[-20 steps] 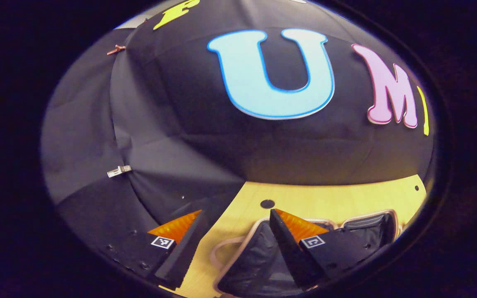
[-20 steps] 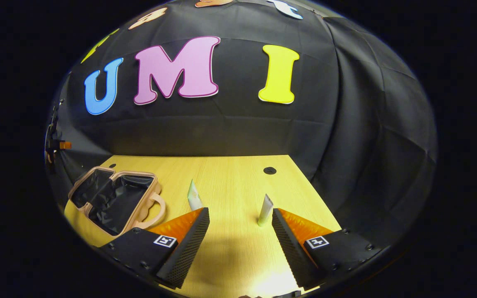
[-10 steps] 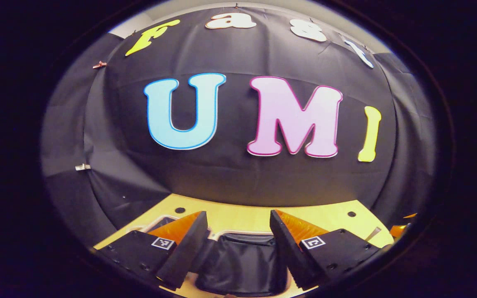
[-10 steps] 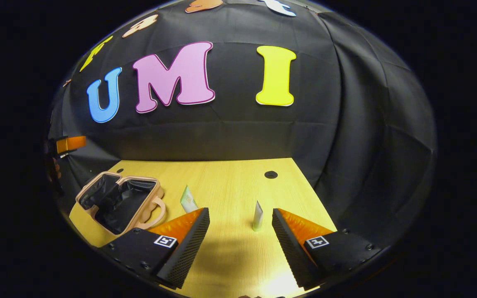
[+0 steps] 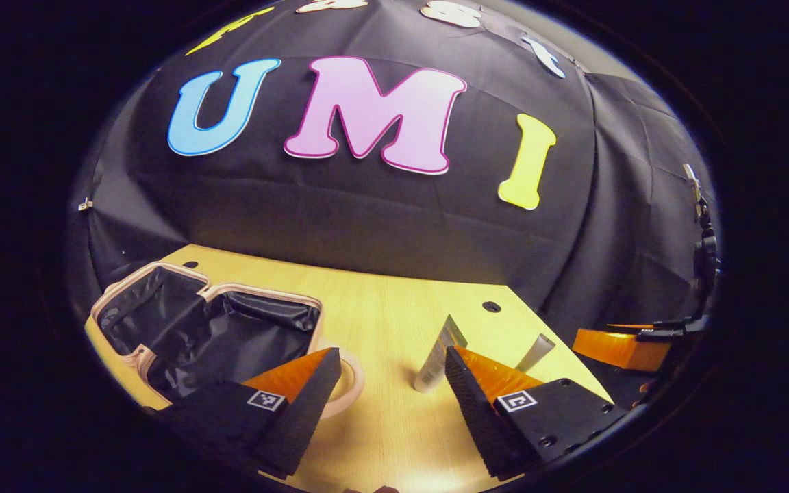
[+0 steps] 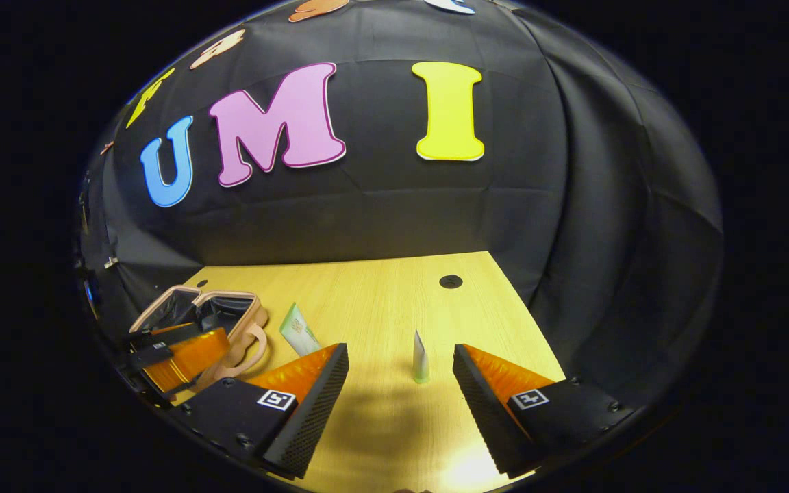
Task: First open the suitcase, pack the skin care products into it, and then close the suitcase.
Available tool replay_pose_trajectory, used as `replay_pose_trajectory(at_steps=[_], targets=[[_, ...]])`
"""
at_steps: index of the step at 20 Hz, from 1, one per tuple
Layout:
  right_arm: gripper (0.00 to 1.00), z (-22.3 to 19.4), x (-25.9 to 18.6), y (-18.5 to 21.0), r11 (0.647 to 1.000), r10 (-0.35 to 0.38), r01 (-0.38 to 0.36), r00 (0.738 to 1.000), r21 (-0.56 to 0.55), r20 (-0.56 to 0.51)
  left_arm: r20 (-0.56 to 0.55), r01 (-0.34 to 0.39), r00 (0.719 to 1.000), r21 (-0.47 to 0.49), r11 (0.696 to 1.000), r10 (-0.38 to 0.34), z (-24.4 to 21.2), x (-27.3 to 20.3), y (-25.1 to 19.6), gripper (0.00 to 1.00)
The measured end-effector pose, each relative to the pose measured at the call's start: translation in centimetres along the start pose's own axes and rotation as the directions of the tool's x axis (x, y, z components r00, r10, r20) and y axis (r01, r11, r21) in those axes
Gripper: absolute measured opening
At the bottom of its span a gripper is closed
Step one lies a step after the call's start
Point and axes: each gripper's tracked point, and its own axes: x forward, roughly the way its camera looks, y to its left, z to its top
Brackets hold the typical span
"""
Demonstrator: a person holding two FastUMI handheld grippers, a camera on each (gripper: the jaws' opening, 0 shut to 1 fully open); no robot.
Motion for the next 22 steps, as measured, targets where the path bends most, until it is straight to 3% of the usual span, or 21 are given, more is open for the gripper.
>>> replay_pose_trajectory(at_steps=[8, 14, 17, 19, 22], targets=[[0.98, -3.4, 3.5, -1.1, 1.000, -0.016, 0.017, 0.998, 0.015, -0.058, -0.082, 0.096, 0.992, 0.058, 0.994, -0.091, -4.5, 9.2, -4.8, 0.97], [0.98, -6.3, 9.3, -2.1, 0.999, -0.046, 0.045, 0.992, -0.008, -0.116, -0.146, 0.039, 0.989, 0.054, 0.998, -0.031, -7.9, 16.0, -4.6, 0.95], [0.98, -7.8, 11.3, -1.8, 0.999, -0.042, 0.043, 0.988, 0.006, -0.149, -0.176, -0.006, 0.984, 0.039, 0.999, 0.013, -8.6, 17.2, -3.3, 0.68], [0.98, -8.1, 12.1, -1.9, 0.998, -0.053, 0.055, 0.988, 0.011, -0.143, -0.179, -0.002, 0.984, 0.046, 0.999, 0.011, -8.5, 17.5, -3.4, 0.57], [0.98, -8.8, 14.4, -2.2, 0.996, -0.068, 0.076, 0.985, 0.044, -0.159, -0.178, -0.003, 0.984, 0.065, 0.998, 0.015, -8.5, 17.5, -3.2, 0.52]])
